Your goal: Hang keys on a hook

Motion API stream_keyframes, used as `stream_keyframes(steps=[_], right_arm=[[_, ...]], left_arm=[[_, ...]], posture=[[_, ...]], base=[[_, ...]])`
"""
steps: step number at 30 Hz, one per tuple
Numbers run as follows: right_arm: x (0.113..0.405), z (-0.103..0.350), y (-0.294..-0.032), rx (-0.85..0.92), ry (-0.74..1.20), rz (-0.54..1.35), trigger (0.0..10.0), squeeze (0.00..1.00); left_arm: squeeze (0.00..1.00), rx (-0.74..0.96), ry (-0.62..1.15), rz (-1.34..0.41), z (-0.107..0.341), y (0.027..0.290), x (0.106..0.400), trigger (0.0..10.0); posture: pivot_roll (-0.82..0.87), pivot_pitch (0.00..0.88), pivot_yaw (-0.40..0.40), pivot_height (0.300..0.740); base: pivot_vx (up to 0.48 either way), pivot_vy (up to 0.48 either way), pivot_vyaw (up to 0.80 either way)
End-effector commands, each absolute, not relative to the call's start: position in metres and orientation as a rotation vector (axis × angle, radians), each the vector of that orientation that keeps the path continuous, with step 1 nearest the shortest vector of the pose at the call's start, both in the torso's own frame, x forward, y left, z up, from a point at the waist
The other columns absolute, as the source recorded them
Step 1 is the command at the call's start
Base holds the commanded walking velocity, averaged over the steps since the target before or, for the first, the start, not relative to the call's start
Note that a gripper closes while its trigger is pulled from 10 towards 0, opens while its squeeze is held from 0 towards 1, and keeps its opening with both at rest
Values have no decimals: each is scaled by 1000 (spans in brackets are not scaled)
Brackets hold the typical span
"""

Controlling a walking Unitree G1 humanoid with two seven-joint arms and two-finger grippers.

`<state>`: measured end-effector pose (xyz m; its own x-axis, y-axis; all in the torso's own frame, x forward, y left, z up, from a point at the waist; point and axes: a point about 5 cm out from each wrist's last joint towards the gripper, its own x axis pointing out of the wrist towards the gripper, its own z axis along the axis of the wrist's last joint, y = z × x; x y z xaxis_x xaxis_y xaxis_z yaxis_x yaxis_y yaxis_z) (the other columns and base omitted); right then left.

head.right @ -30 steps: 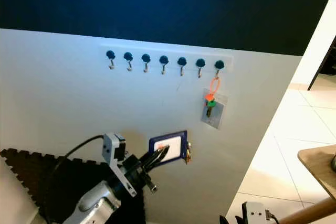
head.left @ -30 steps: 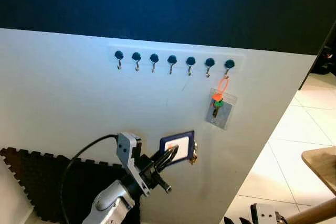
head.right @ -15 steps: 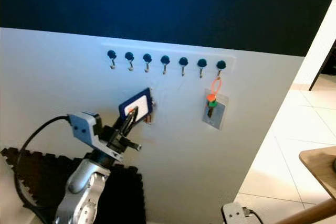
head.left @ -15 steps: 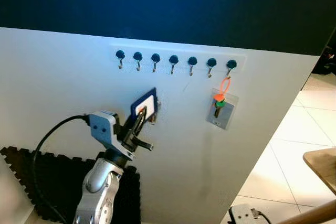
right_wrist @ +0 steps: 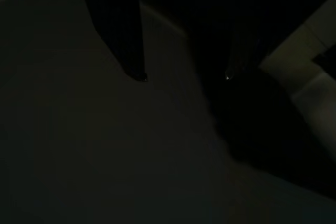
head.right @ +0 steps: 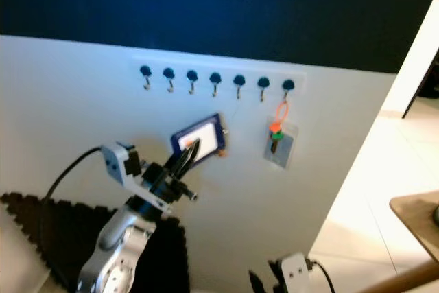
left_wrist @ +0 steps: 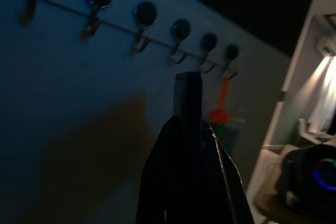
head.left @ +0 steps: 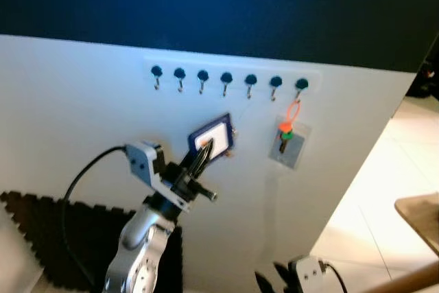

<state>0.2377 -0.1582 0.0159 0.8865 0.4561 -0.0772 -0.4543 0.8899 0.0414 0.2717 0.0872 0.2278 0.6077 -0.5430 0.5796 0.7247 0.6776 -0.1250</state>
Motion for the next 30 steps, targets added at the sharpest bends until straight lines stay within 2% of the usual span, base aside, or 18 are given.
stream_keyframes(steps=[1, 9, 30], right_arm=[[236, 21, -155, 13, 48, 498, 10000, 0], [259, 51, -156, 58, -102, 429, 10000, 0], [269, 68, -157, 100, -141, 403, 10000, 0]], left_arm=[[0, -401, -573, -799, 239, 81, 266, 10000], [0, -387, -670, -702, 261, 90, 277, 10000], [0, -374, -686, -694, 270, 84, 288, 10000]], posture=[[49, 99, -54, 740], [46, 99, -54, 740], [45, 91, -47, 740]], base=[[0, 0, 0], [0, 0, 0], [0, 0, 0]])
